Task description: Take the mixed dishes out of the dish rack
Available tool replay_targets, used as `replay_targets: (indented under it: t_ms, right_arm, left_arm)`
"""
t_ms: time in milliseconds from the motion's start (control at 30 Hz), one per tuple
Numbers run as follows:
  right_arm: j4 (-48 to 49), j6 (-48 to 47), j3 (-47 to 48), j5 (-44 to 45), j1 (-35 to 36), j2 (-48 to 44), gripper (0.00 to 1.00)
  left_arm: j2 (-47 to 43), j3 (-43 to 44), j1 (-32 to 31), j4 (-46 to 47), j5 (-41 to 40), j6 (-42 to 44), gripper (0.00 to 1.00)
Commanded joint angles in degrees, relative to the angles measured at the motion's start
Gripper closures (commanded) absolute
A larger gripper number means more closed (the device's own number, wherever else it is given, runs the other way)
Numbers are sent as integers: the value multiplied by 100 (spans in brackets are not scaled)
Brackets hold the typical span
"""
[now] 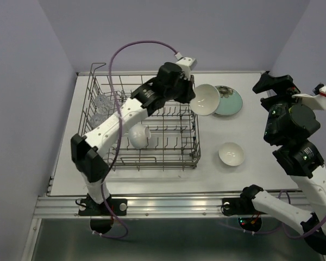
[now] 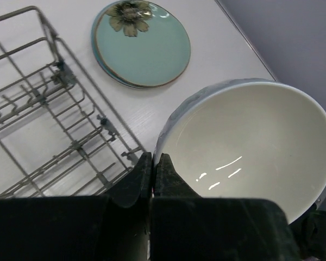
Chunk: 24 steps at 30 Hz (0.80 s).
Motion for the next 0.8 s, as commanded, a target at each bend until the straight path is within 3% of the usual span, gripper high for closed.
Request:
replay_targets:
  t_ms: [0, 267, 767]
  right_arm:
    - [-99, -338, 52, 651, -7, -19, 0]
    - [-117, -434, 43, 53, -7, 42, 0]
    - [-117, -452, 17, -545, -7, 332, 0]
  left_arm:
    - [810, 1449, -695, -437, -318, 322, 100]
    - [2604, 3445, -1696, -1404, -344, 559, 100]
    - [3449, 3411, -2181, -1474, -660, 481, 100]
